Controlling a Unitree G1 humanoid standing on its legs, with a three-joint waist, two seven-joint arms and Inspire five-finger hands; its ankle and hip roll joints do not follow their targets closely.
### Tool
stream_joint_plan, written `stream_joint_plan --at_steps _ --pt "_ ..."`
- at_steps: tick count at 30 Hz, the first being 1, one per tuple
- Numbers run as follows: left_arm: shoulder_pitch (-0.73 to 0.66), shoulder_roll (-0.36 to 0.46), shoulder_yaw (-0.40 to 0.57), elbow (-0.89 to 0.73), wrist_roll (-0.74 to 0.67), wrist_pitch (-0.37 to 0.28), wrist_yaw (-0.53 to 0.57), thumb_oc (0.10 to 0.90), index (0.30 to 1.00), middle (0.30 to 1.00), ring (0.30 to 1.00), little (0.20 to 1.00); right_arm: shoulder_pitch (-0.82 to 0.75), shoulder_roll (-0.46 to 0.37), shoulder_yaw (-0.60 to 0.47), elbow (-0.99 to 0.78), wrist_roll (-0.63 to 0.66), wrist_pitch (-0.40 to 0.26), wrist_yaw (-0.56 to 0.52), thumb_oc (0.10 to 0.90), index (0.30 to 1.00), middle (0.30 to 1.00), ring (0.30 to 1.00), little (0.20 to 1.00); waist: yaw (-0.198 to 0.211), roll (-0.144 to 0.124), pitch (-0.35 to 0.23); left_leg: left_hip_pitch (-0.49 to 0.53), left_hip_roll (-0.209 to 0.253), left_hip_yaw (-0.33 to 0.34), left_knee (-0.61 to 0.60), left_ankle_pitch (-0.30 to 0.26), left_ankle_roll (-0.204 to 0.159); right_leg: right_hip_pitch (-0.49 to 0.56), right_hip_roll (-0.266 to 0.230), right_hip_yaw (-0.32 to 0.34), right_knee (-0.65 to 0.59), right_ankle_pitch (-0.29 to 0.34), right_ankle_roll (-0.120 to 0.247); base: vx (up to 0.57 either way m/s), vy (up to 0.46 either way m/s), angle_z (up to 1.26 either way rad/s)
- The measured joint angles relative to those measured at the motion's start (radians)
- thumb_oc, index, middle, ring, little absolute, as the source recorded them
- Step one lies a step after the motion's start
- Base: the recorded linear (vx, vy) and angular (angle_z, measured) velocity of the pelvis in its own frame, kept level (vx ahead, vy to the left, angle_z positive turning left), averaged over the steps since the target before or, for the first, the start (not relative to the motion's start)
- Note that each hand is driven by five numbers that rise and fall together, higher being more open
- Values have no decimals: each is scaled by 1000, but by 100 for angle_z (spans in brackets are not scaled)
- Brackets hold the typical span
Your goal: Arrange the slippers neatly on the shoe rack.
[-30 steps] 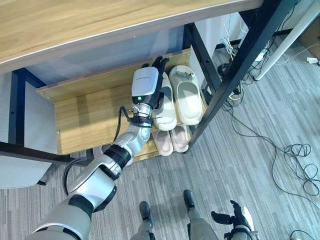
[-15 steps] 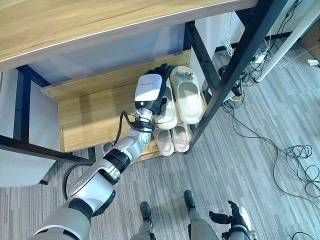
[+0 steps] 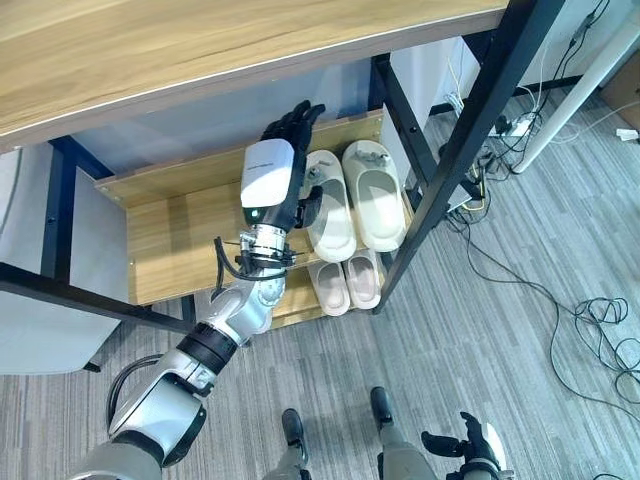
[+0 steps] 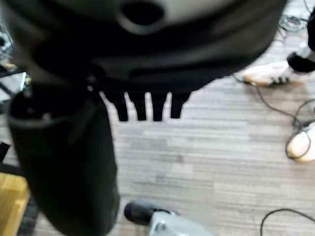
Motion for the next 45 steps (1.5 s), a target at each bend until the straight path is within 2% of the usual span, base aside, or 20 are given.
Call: stream_joint_plan --at_steps 4,6,8,11,13,17,23,26,28,29,33,36,37,41,45 --pt "89 9 40 -88 -17 -30 -3 800 900 900 900 900 17 7 -18 -1 0 6 15 800 900 900 900 900 14 5 -5 0 -1 -2 0 -7 6 -1 -3 2 0 6 0 0 0 0" --pt "205 28 86 -186 -50 -74 -10 800 900 900 900 900 25 17 -51 -2 3 9 17 800 900 900 900 900 16 7 -6 9 -3 3 0 -7 6 5 -3 5 0 7 0 47 -11 -5" --pt "345 41 143 -270 -113 -125 -53 800 900 900 900 900 32 26 -85 -3 11 24 18 800 900 900 900 900 25 7 -6 38 -2 4 0 -7 6 35 -2 3 0 8 -1 20 -12 -2" --pt "540 49 192 -312 -230 -180 -110 800 900 900 900 900 63 23 -110 -3 17 32 21 800 900 900 900 900 58 6 -12 103 3 0 -1 -10 2 109 -2 -4 -1 -17 5 19 -17 10" --pt "676 133 206 -340 -392 -214 -217 800 900 900 900 900 69 23 -120 -3 17 44 36 800 900 900 900 900 77 8 -22 139 11 -14 -1 -30 -9 146 10 -17 -1 -24 1 -25 16 12" --pt "841 265 206 -347 -528 -221 -418 800 900 900 900 900 90 24 -123 0 2 66 48 800 900 900 900 900 109 6 -62 160 13 -40 -1 -36 -9 184 10 -41 -1 -31 -1 -33 5 21" --pt "985 263 220 -335 -537 -223 -510 800 900 900 900 900 125 25 -119 -3 -32 80 80 800 900 900 900 900 135 -8 -109 208 10 -54 -3 -41 -5 240 5 -56 -1 -39 5 -36 5 7" --pt "1053 263 229 -326 -566 -224 -552 800 900 900 900 900 142 25 -116 -4 -46 83 85 800 900 900 900 900 136 -7 -136 220 12 -53 -6 -51 -4 251 5 -56 -1 -40 4 -40 12 -3" --pt "1090 247 234 -237 -564 -245 -582 800 900 900 900 900 153 21 -119 -2 -50 85 87 800 900 900 900 900 139 -5 -144 233 12 -55 -6 -53 -4 271 7 -57 -1 -42 5 -45 9 4" --pt "1075 214 233 -132 -562 -251 -590 800 900 900 900 900 164 16 -120 -2 -49 85 92 800 900 900 900 900 136 0 -157 238 13 -57 -6 -56 -5 280 8 -62 -1 -45 2 -11 7 5" --pt "1050 161 237 141 -561 -197 -593 800 900 900 900 900 178 8 -119 -3 -48 85 107 800 900 900 900 900 131 7 -178 243 24 -67 -6 -59 -6 281 16 -66 -1 -49 -4 -31 14 5" --pt "989 20 286 475 -521 -167 -564 800 900 900 900 900 194 -16 -121 -2 -42 83 130 800 900 900 900 900 128 5 -178 252 23 -75 -4 -57 -6 295 16 -80 -1 -49 -4 -53 18 10" --pt "971 -32 307 566 -526 -135 -546 800 900 900 900 900 199 -18 -121 -3 -39 79 134 800 900 900 900 900 128 0 -178 254 22 -79 -5 -58 -6 297 15 -83 -1 -52 -7 -29 13 12" --pt "950 -135 327 788 -562 -109 -557 800 900 900 900 900 214 -14 -121 4 -2 64 174 800 900 900 900 900 127 -29 -176 253 18 -80 -3 -57 -6 295 16 -83 -1 -55 -11 -10 5 2" --pt "910 -199 423 953 -675 -66 -602 800 900 900 900 900 198 -15 -126 44 46 67 212 800 900 900 900 900 129 -47 -173 260 16 -79 -4 -60 -5 301 14 -82 0 -56 -11 7 2 -1"
